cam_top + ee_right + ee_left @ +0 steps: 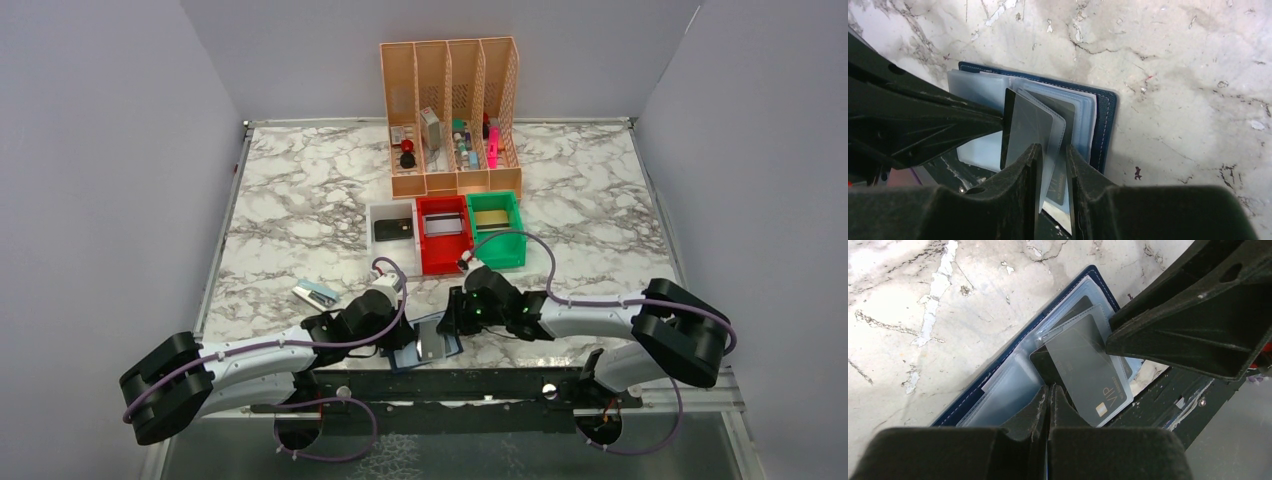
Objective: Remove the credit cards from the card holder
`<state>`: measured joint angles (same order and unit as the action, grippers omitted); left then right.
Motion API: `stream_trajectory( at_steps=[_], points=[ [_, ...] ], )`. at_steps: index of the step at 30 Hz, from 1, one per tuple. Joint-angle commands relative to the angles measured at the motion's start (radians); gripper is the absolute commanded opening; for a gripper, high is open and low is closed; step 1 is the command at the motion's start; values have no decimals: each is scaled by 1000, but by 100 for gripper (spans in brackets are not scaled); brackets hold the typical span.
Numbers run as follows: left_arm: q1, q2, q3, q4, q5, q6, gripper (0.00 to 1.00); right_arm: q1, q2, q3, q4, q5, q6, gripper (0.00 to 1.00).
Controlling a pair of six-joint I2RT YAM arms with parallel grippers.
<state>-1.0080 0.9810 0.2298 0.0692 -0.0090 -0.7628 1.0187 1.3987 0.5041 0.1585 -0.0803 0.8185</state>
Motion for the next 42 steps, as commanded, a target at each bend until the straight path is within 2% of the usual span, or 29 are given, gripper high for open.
stream_trajectory(
  at_steps=[1, 7, 13, 16, 24, 32, 36, 42],
  points=[
    [2, -4, 16, 5, -14, -3, 0, -2, 42, 57, -75, 26, -32, 29],
    [2, -4, 17, 7, -17, -2, 0, -2, 36, 18, 2, -29, 2, 26],
    [2, -9, 14, 4, -18, -2, 0, -2, 32, 10, 30, -29, 39, 6],
    [2, -19, 7, 1, -21, -4, 0, -2, 8, 3, 20, -4, 49, 1],
    [2, -55, 5, -34, -40, -6, 0, -4, -34, 7, -76, 131, 64, 1],
    [2, -66, 7, -34, -37, -8, 0, -8, -15, 18, -103, 149, 63, 1],
    [2, -62, -1, 35, 11, -27, 26, -6, -28, 21, -111, 140, 59, 1],
    [2, -15, 15, 11, 46, -69, 36, -6, -73, 32, -62, 35, -24, 9]
  ],
)
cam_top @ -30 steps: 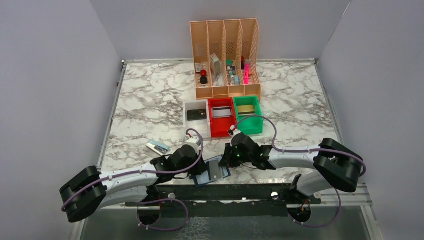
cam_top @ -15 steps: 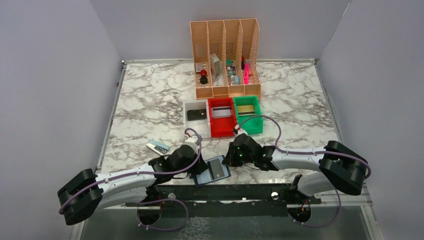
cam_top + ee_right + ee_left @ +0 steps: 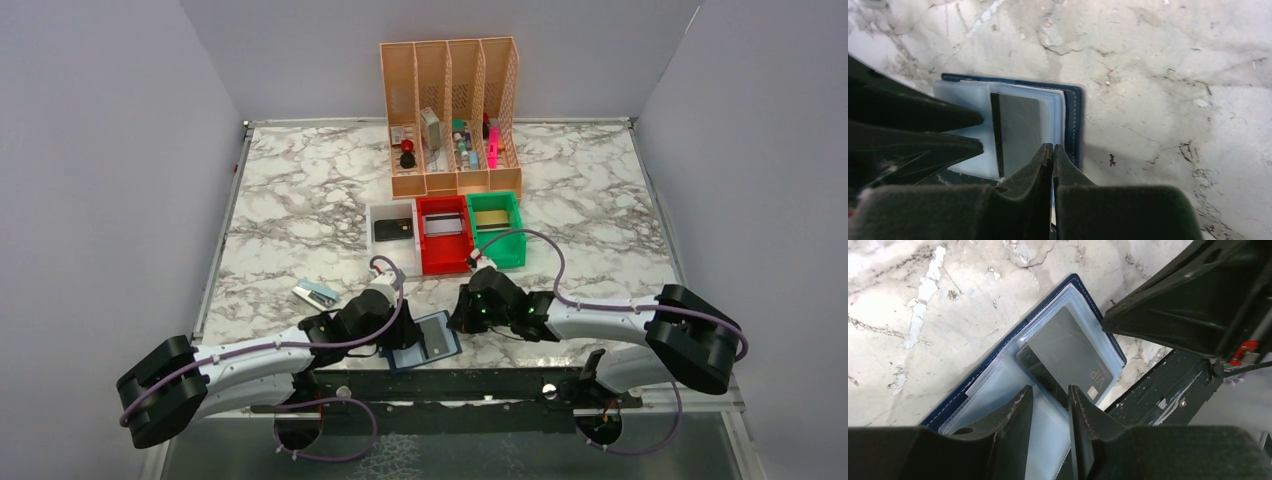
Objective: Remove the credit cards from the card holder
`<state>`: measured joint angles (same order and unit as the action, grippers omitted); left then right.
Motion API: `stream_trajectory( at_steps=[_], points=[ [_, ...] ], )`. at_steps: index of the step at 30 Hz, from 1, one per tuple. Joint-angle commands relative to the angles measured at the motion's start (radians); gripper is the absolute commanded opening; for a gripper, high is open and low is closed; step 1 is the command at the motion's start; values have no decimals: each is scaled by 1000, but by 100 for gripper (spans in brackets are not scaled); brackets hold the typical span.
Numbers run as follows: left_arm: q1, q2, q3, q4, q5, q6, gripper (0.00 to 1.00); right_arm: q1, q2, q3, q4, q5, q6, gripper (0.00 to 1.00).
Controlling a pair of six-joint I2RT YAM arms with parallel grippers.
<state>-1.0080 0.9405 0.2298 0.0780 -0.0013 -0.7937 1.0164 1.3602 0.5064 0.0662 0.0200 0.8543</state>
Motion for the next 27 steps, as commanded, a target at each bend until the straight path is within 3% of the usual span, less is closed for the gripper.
stream_trajectory(
  at_steps=[1, 8, 15, 21, 27],
  points=[
    [2, 31, 14, -11, 39, -49, 38, -4, -29, 33, 38, -88, -69, 10],
    [2, 24, -68, 61, 62, -159, 44, -4, 44, 47, 98, -180, -93, 12],
    [2, 61, -108, 134, 63, -211, 45, -5, 122, 35, 77, -153, -45, 11],
    [2, 145, -107, 183, 66, -215, 41, -5, 131, -14, 120, -164, -7, 10],
    [2, 169, -99, 190, 45, -219, 27, -5, 128, -20, 112, -155, 3, 10]
  ],
)
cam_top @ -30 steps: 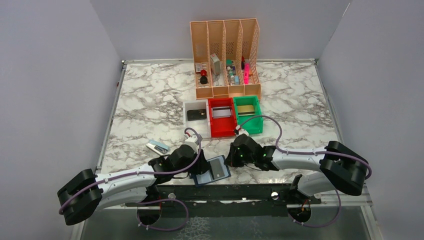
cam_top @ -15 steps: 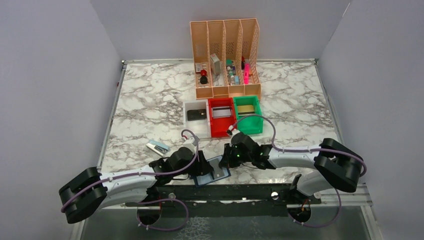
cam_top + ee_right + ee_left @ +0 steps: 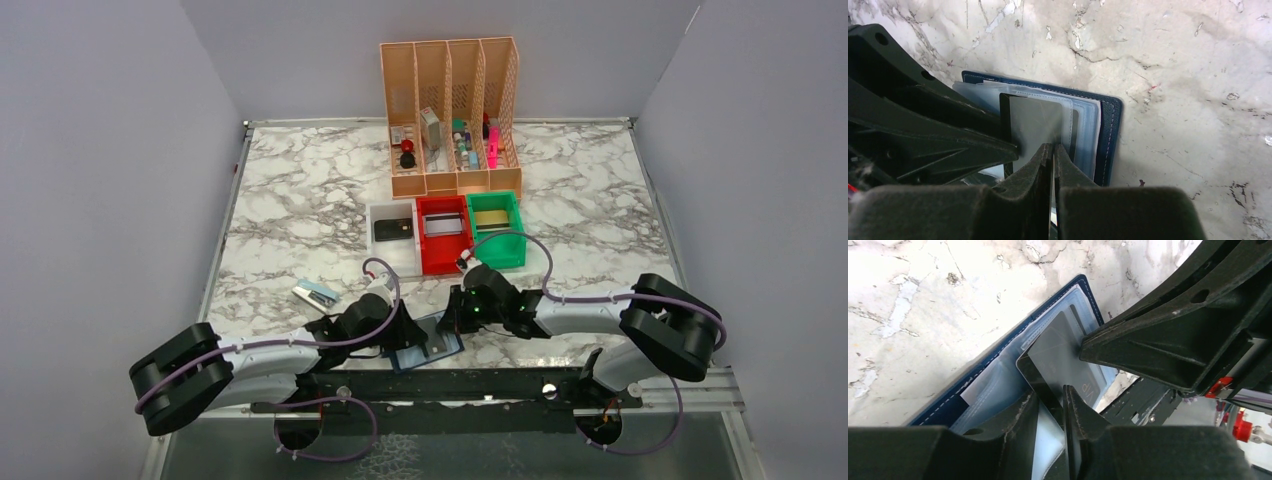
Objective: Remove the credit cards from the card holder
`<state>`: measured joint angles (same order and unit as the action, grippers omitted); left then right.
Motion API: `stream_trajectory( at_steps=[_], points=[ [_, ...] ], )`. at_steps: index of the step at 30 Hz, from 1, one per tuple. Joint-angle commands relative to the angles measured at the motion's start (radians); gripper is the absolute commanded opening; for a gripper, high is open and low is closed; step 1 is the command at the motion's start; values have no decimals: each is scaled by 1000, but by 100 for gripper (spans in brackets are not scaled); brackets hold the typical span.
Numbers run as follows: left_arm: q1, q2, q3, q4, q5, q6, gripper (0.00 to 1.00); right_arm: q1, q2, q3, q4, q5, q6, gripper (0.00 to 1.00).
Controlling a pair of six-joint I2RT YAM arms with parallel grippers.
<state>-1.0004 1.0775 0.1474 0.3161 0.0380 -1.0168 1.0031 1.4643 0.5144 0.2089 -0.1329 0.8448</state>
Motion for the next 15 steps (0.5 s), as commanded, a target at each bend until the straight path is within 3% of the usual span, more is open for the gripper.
stream_trajectory(
  at_steps=[1, 4, 10, 15],
  points=[
    [-6, 26, -15, -57, -1, 6, 26, 9, 25, -26, -32, -1, 12, 10],
    [-6, 4, -8, -95, -9, 16, 25, 9, 33, -20, -49, 10, 14, 10],
    [-6, -45, -5, -147, -24, 29, 12, 9, 40, -12, -74, 34, 26, 9],
    [-6, -92, -5, -177, -33, 36, 10, 9, 52, 2, -90, 41, 26, 9]
  ],
)
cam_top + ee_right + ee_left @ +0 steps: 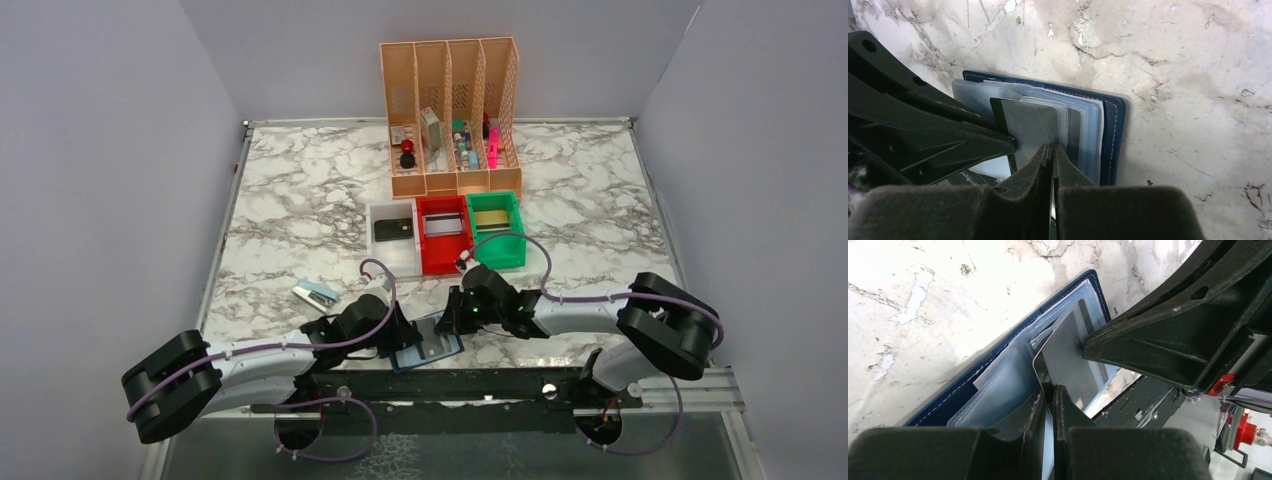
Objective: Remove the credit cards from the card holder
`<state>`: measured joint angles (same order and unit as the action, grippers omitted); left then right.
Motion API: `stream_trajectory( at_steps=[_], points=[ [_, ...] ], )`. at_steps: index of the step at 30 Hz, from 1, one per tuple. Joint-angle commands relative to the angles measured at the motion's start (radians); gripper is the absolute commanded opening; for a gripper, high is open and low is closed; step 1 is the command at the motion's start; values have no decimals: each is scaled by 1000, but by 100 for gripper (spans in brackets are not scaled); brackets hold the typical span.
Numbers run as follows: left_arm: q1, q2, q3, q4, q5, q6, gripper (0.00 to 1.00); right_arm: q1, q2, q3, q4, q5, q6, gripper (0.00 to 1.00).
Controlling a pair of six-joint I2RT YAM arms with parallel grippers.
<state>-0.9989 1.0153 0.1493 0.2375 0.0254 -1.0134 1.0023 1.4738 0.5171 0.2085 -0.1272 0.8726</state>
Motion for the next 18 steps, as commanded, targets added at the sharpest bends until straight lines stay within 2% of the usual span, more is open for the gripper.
stream_trajectory(
  at_steps=[1, 4, 8, 10, 14, 18],
  points=[
    [-7, -37, -8, -99, -20, 33, 11, 10, 46, 2, -91, 35, -3, 9],
    [-7, -61, -14, -81, -4, 34, 26, 10, 53, 7, -91, 35, -2, 9],
    [-7, -79, -35, -16, 32, 29, 26, 10, 56, 11, -92, 35, -1, 9],
    [-7, -79, -45, 15, 46, 23, 21, 10, 55, 11, -95, 38, 0, 9],
    [-7, -85, -45, 20, 45, 20, 5, 10, 51, 9, -106, 47, 3, 9],
    [-7, -120, -47, -18, 25, 16, 0, 10, 51, 12, -123, 58, 5, 9]
  ],
)
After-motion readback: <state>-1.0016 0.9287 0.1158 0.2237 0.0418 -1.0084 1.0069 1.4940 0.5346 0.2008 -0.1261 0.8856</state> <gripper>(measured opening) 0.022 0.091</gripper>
